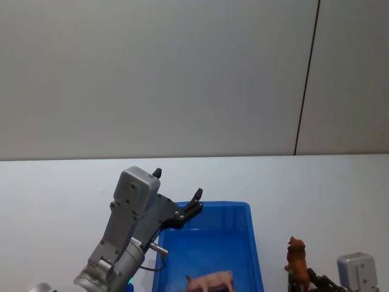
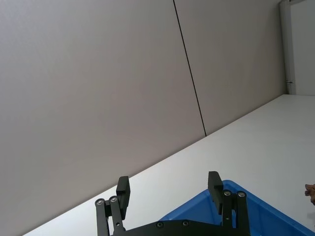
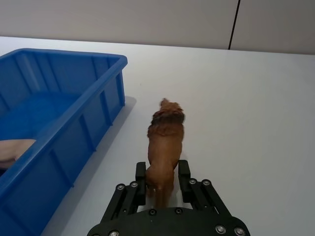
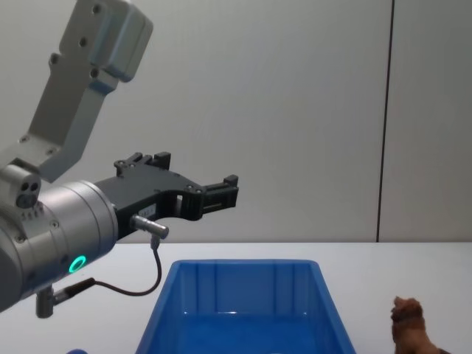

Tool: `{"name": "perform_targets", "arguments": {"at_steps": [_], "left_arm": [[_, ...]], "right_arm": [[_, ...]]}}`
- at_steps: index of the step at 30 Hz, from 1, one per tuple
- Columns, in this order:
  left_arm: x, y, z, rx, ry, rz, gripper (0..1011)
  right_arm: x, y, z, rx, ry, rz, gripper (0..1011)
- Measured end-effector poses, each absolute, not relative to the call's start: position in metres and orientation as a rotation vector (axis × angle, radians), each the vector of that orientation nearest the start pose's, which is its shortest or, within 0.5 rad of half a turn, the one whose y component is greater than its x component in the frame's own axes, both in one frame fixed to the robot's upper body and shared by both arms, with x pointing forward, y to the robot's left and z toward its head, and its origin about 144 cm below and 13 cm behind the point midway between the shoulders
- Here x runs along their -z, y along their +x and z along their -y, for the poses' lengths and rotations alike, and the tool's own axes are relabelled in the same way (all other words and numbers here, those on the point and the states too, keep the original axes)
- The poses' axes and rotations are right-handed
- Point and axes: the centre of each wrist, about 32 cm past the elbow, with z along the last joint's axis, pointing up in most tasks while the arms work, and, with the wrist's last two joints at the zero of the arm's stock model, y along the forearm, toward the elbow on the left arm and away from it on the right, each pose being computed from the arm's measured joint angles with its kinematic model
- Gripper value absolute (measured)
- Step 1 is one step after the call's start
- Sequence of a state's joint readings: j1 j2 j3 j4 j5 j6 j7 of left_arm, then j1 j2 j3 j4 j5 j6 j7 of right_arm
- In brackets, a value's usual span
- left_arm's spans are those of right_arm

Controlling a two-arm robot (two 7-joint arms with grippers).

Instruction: Pick up the two dolls from the table and place them into the box.

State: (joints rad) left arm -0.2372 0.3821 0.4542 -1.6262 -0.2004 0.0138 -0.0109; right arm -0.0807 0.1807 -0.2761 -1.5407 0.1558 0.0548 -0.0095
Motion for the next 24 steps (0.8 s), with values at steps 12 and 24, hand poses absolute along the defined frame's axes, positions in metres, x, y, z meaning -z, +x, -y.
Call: {"name": "perform_targets", "arguments": {"at_steps": [12,24], "left_arm": [[-1.204,0.492,-0.198,-1.124,0.061,0.268,1002],[-1.204,0.492,-0.198,-1.124,0.061,0.268,1001]], "right_arm": [[-1.108,0.415,0.197,1.301,-0.129,-0.058,290],[-1.132,0.42,0.198,1.223,-0.02,0.055,290]]}}
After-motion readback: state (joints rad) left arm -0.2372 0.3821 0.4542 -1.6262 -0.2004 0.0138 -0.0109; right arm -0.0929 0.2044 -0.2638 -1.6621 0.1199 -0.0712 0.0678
